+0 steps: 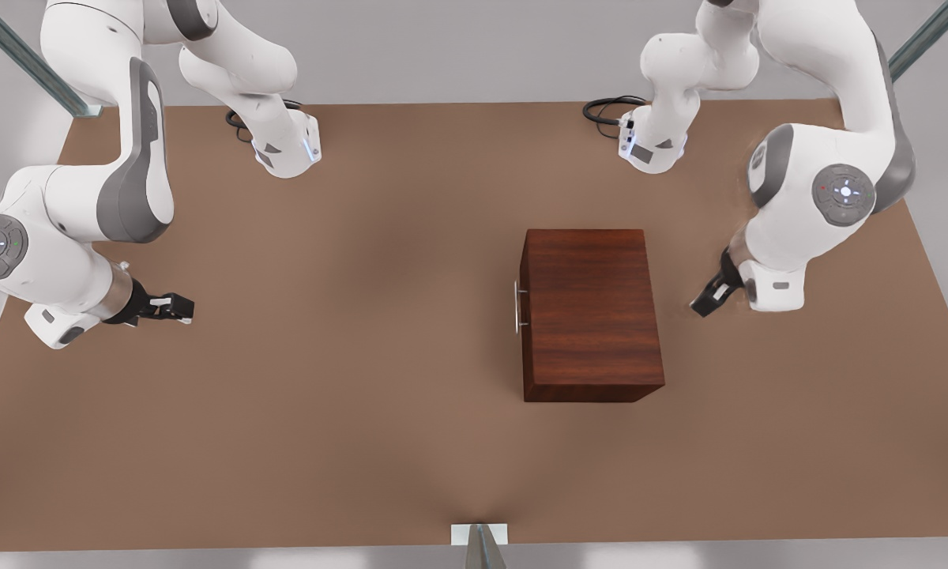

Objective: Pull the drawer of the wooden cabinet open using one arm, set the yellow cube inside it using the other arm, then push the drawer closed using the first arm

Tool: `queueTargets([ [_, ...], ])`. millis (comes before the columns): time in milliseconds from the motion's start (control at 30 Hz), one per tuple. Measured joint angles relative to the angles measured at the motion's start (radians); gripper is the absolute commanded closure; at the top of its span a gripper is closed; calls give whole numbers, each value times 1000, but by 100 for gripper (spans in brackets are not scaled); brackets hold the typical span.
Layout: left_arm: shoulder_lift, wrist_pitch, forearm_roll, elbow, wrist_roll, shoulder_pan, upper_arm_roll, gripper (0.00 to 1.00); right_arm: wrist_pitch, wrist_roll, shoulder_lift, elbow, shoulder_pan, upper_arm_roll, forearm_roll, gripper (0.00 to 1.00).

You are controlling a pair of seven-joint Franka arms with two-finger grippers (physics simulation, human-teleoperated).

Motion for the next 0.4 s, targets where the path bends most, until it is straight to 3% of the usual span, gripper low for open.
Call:
queueTargets([
  [100, -7, -25, 19, 21, 146, 73, 4, 0, 0, -1, 0, 0, 0, 0, 0, 0],
  [233, 149, -118, 25, 292, 306, -44, -14, 0, 0, -3, 0, 0, 0, 0, -1, 0],
  [400, 169, -187, 29, 322, 463, -60, -16, 0, 0, -4, 0, 0, -1, 0, -2, 0],
])
